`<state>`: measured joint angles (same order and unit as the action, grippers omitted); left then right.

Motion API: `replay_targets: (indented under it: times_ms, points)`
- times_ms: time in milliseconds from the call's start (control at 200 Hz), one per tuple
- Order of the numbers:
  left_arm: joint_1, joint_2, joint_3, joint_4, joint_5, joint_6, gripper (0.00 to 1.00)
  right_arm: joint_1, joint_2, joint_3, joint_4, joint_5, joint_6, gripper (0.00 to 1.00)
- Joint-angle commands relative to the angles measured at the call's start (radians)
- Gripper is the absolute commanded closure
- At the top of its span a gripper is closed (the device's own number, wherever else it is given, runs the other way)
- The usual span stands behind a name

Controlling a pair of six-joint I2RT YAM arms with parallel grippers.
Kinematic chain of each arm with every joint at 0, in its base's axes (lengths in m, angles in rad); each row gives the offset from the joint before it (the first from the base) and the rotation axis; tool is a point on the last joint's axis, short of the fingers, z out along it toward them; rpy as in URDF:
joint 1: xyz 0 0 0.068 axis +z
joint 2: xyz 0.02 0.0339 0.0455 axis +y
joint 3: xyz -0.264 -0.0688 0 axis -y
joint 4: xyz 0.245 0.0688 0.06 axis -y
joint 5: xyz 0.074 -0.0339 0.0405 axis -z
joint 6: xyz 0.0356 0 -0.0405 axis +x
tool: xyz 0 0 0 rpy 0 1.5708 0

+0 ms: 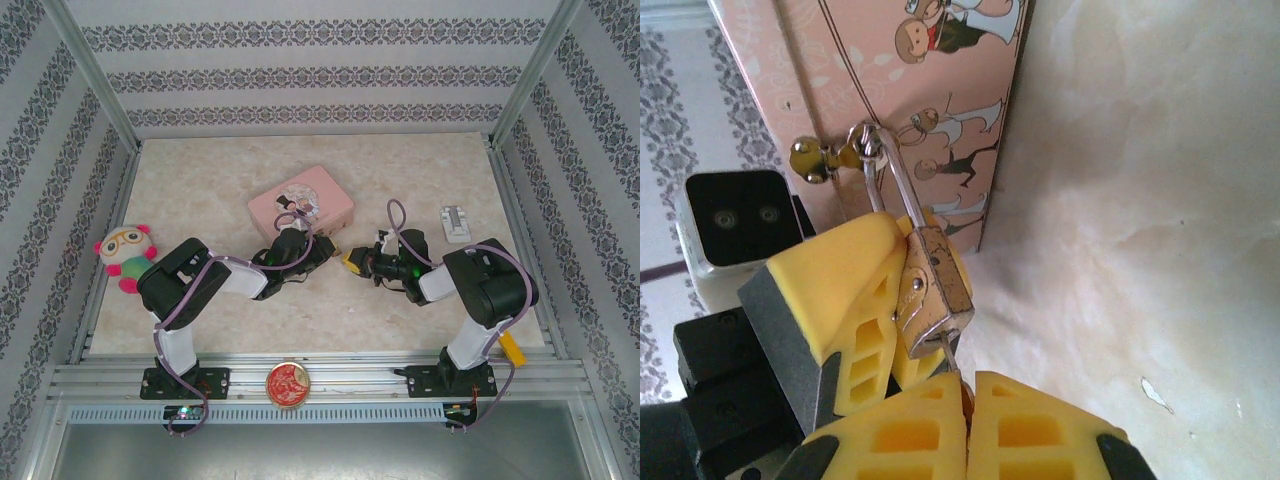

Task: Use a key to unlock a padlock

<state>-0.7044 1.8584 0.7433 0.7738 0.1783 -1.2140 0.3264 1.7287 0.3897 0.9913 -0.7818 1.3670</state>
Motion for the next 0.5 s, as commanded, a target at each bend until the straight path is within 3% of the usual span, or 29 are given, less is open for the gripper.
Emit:
replay_targets:
  times_ms: [0, 280, 495]
  points:
    - [-0.032, 0.032, -0.023, 0.051, 0.171, -0.123, 1.0, 0.003, 0.0, -0.017, 0.179, 0.161, 0.074, 1.0]
    - [-0.035, 0.037, -0.018, 0.053, 0.181, -0.13, 1.0, 0.004, 0.128, -0.004, 0.393, 0.155, 0.179, 1.0]
    - [-0.035, 0.034, -0.014, 0.048, 0.183, -0.13, 1.0, 0.022, 0.144, 0.023, 0.394, 0.167, 0.177, 1.0]
